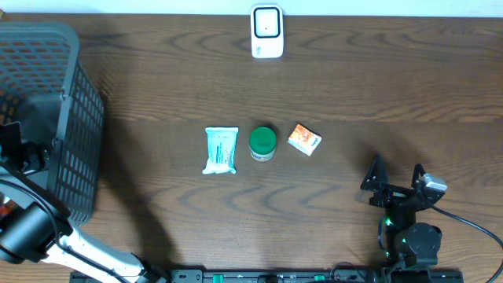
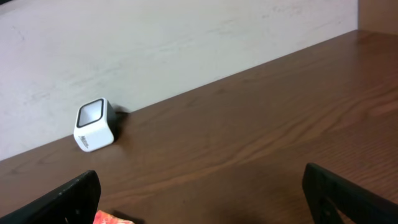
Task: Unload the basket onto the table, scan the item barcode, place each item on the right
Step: 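Set the tissue pack left of the jar and reach the left gripper into the basket, then grasp the red snack bar in the basket with the left gripper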
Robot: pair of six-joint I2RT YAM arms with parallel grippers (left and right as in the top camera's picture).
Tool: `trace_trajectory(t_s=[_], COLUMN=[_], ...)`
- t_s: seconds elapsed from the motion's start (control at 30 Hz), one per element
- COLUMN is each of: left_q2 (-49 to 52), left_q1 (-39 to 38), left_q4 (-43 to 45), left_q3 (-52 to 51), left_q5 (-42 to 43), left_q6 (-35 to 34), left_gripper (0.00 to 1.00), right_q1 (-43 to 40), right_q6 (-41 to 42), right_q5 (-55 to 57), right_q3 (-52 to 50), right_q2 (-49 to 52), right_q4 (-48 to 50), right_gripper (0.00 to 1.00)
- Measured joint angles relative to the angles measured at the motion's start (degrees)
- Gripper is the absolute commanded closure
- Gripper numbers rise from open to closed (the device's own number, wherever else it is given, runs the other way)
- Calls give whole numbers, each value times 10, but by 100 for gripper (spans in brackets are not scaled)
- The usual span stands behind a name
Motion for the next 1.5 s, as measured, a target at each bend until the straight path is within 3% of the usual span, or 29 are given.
trace_trajectory(t_s=[0.4,0.97,1.03,1.1,1.17,1.3,1.5], left_q2=[0,26,33,40,45,48,48], left_q1=[-3,19,20,21,21,18,18], left_q4=[23,10,3,-2,-6,-11,-17], left_q3=[1,24,30,35,38,42,45], left_q5=[-97,-5,8,26,46,59,57], left_q6=[-1,-14,-19,-19,-18,-17,-34], left_gripper=[2,1,20,53,76,92,93], right_q1=[0,0,0,0,0,0,0], right_q6=[0,0,0,0,0,0,0], right_q5=[0,0,0,0,0,0,0], right_q3=[0,0,0,0,0,0,0], right_q2=[0,0,0,0,0,0,0], right_q4=[0,0,0,0,0,0,0], right_gripper=[1,1,1,1,1,1,1])
